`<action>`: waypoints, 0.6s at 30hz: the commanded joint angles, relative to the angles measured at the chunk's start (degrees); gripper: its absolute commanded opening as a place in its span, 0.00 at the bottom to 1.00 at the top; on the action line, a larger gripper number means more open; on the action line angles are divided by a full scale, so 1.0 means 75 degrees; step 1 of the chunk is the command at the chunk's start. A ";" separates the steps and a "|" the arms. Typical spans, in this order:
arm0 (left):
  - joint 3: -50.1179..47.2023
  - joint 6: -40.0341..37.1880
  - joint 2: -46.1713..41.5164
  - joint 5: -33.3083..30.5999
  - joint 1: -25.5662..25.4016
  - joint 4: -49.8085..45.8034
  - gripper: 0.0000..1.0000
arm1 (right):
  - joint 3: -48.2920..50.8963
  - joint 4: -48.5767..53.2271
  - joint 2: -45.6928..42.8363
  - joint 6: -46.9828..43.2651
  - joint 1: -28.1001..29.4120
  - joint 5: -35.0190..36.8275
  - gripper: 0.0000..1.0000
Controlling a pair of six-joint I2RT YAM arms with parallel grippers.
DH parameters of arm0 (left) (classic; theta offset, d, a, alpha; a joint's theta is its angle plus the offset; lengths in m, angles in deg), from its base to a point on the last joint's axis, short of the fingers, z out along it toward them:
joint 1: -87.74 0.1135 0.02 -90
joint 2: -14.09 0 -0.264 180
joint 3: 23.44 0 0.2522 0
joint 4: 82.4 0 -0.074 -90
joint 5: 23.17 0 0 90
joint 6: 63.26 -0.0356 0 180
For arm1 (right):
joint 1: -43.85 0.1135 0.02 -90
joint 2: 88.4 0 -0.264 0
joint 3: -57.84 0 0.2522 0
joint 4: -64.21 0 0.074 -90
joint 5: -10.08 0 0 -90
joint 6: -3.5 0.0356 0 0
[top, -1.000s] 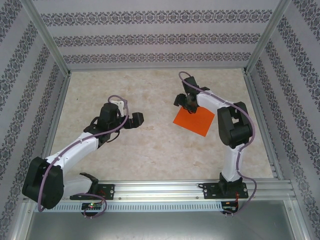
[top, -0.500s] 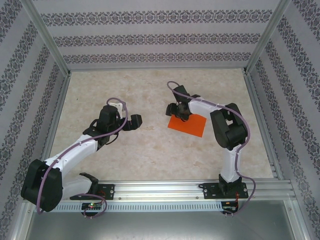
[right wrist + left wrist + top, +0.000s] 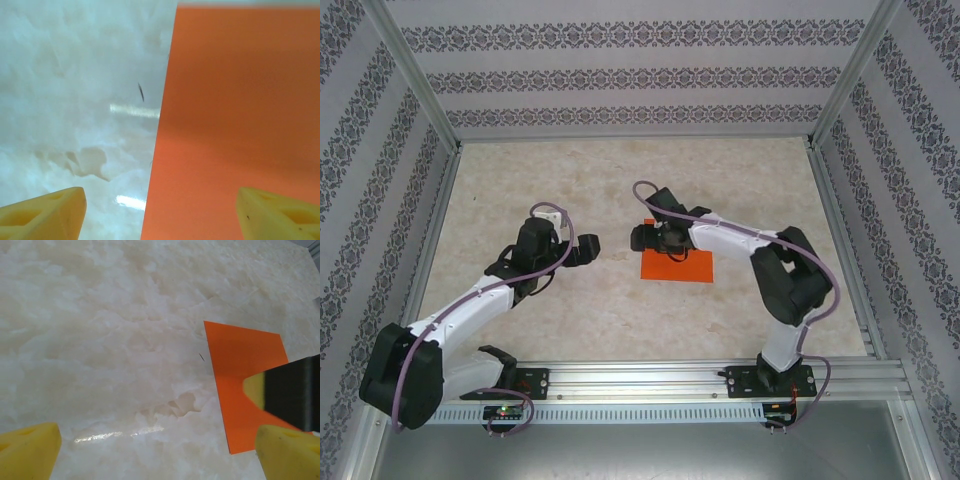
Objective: Fold a paper plane with a square sheet of paper (pick it up from the middle)
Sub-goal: Move the square sheet of paper to the center of the table.
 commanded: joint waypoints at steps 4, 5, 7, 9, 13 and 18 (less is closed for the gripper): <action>0.0074 -0.0156 -0.0150 -0.0129 -0.0041 0.0520 1.00 | 0.0208 0.0334 -0.0526 0.0188 -0.0889 0.0858 0.80; -0.0038 -0.0151 -0.0156 -0.0039 -0.0036 0.0760 1.00 | 0.0223 0.0406 -0.0467 0.0194 -0.1006 0.0841 0.80; -0.0131 -0.0154 -0.0155 0.0067 -0.0042 0.1010 1.00 | 0.0278 0.0427 -0.0358 0.0188 -0.1109 0.0820 0.79; -0.0082 -0.0181 -0.0123 0.0074 -0.0039 0.0937 1.00 | 0.0378 0.0261 -0.0284 0.0159 -0.1136 0.0639 0.79; -0.0262 -0.0271 -0.0246 -0.0035 -0.0041 0.1113 1.00 | 0.0313 0.0119 -0.0095 0.0227 -0.1089 0.0404 0.79; -0.0187 -0.0311 -0.0152 -0.0048 -0.0035 0.0937 1.00 | 0.0059 0.0061 0.0125 0.0132 -0.0960 0.0322 0.80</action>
